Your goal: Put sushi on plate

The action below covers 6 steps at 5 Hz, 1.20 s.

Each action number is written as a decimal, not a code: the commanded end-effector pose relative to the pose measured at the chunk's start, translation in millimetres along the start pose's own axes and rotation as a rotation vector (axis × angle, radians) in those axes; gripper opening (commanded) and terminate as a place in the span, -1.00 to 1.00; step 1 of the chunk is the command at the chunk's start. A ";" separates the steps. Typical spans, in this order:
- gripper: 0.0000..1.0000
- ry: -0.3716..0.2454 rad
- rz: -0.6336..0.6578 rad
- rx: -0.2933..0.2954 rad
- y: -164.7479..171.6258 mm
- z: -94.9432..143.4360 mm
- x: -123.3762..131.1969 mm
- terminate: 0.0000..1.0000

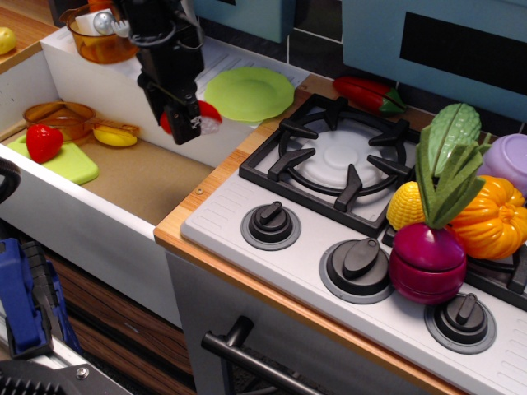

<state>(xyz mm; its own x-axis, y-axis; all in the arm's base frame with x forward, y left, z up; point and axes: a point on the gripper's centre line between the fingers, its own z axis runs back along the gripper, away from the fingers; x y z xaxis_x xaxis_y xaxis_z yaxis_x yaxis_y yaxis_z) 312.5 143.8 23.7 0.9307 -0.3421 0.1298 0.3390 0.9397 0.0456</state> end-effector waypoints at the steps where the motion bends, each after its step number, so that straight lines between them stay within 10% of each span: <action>1: -1.00 -0.040 0.004 0.107 -1.1 42.3 17.4 -1.00; 5: -1.00 -0.180 -0.092 0.120 30.7 24.8 73.2 -1.00; 6: -1.00 -0.211 -0.102 0.137 30.8 16.9 79.4 1.00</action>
